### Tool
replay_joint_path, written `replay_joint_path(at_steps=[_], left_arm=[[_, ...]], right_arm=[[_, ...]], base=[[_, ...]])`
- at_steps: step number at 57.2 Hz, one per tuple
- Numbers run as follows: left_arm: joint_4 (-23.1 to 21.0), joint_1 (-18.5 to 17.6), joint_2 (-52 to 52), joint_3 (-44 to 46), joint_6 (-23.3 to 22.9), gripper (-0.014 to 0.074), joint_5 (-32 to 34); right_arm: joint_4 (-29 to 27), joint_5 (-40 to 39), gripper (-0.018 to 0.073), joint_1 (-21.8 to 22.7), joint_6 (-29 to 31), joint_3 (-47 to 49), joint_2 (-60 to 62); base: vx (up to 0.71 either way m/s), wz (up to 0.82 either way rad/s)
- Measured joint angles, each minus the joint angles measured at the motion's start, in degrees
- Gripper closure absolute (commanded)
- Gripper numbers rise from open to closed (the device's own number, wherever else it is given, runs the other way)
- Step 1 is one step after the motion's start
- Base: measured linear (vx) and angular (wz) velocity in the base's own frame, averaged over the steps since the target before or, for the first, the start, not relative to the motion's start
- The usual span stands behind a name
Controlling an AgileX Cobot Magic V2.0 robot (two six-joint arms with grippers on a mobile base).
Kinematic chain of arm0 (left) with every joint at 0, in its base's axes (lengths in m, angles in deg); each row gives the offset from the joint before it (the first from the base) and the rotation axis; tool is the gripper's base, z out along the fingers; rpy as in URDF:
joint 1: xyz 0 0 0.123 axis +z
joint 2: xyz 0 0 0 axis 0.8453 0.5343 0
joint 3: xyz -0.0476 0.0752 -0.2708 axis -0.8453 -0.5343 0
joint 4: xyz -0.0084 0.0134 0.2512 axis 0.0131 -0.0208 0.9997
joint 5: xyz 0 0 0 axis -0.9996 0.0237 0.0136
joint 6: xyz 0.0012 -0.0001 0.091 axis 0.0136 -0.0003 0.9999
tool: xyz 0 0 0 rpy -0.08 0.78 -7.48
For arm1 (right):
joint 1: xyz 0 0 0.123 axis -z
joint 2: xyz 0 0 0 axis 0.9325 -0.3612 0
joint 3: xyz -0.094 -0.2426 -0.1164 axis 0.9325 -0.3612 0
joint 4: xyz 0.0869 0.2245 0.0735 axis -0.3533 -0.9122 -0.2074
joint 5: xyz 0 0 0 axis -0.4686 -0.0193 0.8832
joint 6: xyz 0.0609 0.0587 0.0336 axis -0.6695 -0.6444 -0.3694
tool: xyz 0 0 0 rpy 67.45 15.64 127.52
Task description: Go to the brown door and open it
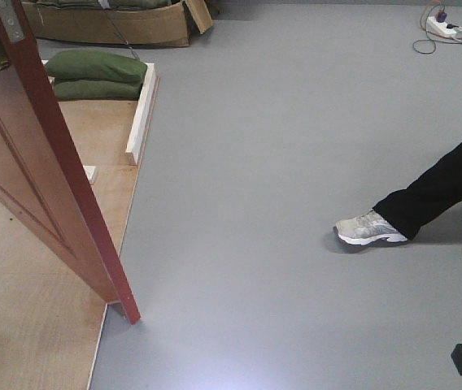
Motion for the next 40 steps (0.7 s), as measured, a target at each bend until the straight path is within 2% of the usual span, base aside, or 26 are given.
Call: replay_joint_path(at_steps=[40], left_arm=[[0.00, 0.00, 0.00, 0.00, 0.00, 0.0600, 0.00]], right_arm=[[0.00, 0.00, 0.0559, 0.00, 0.00, 0.00, 0.00]], base=[[0.00, 0.00]])
